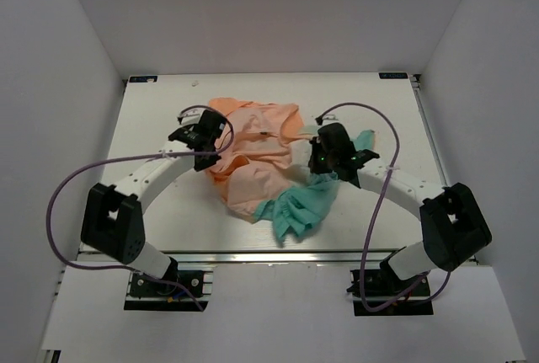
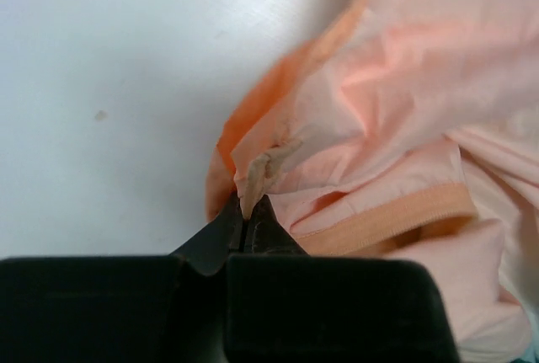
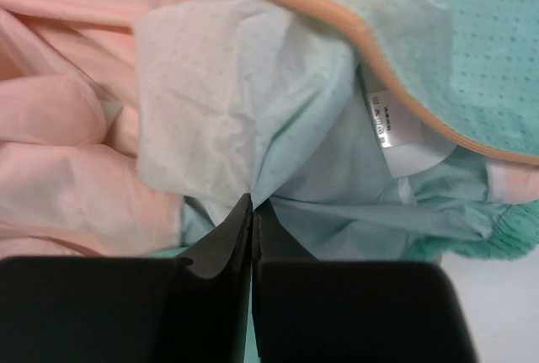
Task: Zip up the jacket
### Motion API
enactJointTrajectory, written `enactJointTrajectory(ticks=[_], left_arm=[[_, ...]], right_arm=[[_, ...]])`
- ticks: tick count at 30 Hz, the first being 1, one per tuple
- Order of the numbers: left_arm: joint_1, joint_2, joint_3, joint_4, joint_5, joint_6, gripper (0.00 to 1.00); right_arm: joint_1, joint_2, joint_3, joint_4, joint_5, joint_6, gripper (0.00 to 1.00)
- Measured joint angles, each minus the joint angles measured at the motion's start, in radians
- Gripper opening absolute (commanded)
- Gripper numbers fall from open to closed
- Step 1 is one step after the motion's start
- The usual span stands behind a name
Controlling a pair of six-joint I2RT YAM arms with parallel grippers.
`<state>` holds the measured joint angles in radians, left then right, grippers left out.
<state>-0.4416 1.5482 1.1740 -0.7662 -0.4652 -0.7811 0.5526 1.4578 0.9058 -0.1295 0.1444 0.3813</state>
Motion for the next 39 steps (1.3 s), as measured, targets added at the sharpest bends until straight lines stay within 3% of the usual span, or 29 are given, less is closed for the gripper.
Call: enactJointTrajectory(ticks=[2, 3, 5, 6, 8, 10, 17, 22, 26, 30, 31, 33, 35, 39], left_arm=[[-0.005, -0.072, -0.073, -0.043, -0.016, -0.034, 0.0], [-0.007, -0.101, -0.104, -0.068, -0.018, -0.048, 0.0], [-0.011, -0.153, -0.149, -0.111, -0.017, -0.068, 0.0], [-0.012, -0.181, -0.164, -0.126, -0.017, -0.076, 0.02], [-0.013, -0.232, -0.174, -0.15, -0.018, -0.082, 0.02], [-0.013, -0.279, -0.172, -0.151, -0.024, -0.085, 0.0], [-0.013, -0.308, -0.083, -0.164, -0.049, -0.085, 0.0], [-0.013, -0.303, -0.018, -0.15, -0.052, -0.084, 0.0], [-0.013, -0.304, -0.012, -0.134, -0.052, -0.084, 0.0], [-0.013, -0.304, -0.012, -0.132, -0.055, -0.086, 0.0], [-0.013, -0.304, -0.012, -0.132, -0.056, -0.089, 0.0], [-0.013, -0.304, -0.013, -0.132, -0.061, -0.096, 0.0], [-0.013, -0.304, -0.013, -0.131, -0.067, -0.101, 0.0], [-0.013, -0.291, -0.013, -0.132, -0.09, -0.117, 0.0]], right_arm=[[0.063, 0.009, -0.001, -0.022, -0.006, 0.016, 0.16], [0.079, 0.011, -0.001, -0.039, -0.006, 0.021, 0.34], [0.087, 0.011, -0.001, -0.073, 0.001, 0.035, 0.46], [0.086, 0.009, 0.0, -0.088, 0.009, 0.034, 0.59], [0.082, -0.005, 0.0, -0.129, 0.023, 0.036, 0.66], [0.081, -0.037, 0.0, -0.162, 0.039, 0.034, 0.83], [0.08, -0.262, -0.003, -0.275, 0.09, 0.023, 0.89], [0.133, -0.379, -0.101, -0.299, -0.003, 0.008, 0.89], [0.377, -0.387, -0.184, -0.294, -0.077, 0.0, 0.89], [0.576, -0.277, -0.189, -0.233, -0.108, 0.003, 0.89], [0.602, -0.241, -0.181, -0.225, -0.107, 0.004, 0.84], [0.639, -0.142, -0.148, -0.214, -0.089, 0.009, 0.36], [0.648, -0.054, -0.099, -0.228, -0.026, 0.048, 0.0], [0.623, -0.05, -0.054, -0.32, 0.138, 0.175, 0.0]])
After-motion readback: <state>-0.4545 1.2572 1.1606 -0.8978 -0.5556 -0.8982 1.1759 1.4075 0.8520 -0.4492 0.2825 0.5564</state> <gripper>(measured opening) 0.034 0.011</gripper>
